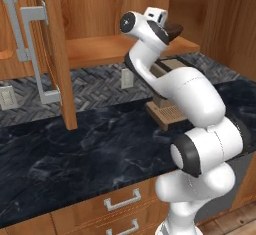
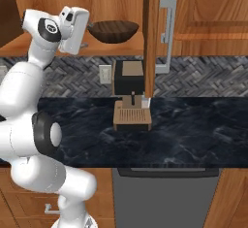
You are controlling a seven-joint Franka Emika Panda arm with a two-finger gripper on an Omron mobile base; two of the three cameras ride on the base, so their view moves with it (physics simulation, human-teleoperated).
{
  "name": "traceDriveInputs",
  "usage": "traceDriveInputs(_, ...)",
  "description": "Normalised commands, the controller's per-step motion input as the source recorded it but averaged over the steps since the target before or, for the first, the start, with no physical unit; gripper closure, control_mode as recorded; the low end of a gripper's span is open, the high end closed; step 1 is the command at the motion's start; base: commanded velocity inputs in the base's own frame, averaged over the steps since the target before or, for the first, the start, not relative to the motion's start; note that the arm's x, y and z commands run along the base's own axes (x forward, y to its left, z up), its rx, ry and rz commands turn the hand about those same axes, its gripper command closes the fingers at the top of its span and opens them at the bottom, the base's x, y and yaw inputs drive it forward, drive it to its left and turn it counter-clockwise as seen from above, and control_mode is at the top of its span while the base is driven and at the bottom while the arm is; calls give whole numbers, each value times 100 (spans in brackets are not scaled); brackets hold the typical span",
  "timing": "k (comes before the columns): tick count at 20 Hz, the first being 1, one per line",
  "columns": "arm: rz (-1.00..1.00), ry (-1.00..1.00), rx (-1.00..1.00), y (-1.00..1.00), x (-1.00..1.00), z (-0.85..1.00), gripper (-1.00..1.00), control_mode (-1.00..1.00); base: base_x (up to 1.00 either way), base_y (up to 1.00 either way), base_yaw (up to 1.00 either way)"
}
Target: Pick up the bowls from the cabinet and place each bowl in front of a stool on the dining counter.
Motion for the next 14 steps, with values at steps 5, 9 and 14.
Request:
traceDriveInputs(5,1,2,0,0,34,-2,-100,-100,0,0,0)
traceDriveInputs(9,7,1,0,4,30,-8,-100,-100,0,0,0)
traceDriveInputs(14,5,1,0,8,31,-11,-100,-100,0,0,0)
